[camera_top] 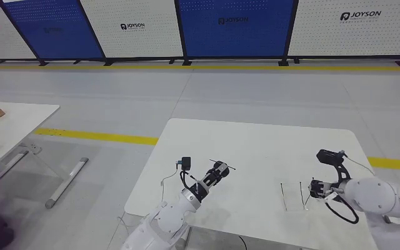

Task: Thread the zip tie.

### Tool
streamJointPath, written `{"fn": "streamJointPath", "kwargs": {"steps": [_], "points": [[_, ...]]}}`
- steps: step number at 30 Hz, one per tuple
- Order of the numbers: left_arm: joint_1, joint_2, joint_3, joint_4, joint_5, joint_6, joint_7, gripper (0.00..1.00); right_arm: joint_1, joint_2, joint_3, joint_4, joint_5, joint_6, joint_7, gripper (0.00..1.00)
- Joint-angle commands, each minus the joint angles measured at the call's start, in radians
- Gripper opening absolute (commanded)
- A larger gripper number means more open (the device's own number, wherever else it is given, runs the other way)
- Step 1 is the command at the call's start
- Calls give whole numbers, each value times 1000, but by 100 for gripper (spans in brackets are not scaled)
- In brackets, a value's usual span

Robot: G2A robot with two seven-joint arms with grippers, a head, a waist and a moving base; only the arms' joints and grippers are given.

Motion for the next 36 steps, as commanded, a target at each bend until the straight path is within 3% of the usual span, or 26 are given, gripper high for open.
{"fn": "streamJointPath", "kwargs": {"steps": [1, 4, 17, 20, 26, 29, 32, 36], "points": [[0, 0, 0, 0, 0, 0, 0, 0, -60, -9, 41, -61, 16, 0, -71, 0], [0, 0, 0, 0, 0, 0, 0, 0, -119, -19, 60, -114, 37, 0, -144, 0], [0, 0, 0, 0, 0, 0, 0, 0, -124, -20, 58, -110, 41, -4, -163, 0], [0, 0, 0, 0, 0, 0, 0, 0, -150, -33, 45, -103, 149, 0, -287, 0], [0, 0, 0, 0, 0, 0, 0, 0, -212, -76, 2, -129, 302, 0, -653, 0], [0, 0, 0, 0, 0, 0, 0, 0, -216, -97, -28, -123, 320, 0, -789, 0], [0, 0, 0, 0, 0, 0, 0, 0, -217, -118, -40, -121, 348, 0, -899, 0], [0, 0, 0, 0, 0, 0, 0, 0, -220, -124, -47, -122, 348, 0, -915, 0]]}}
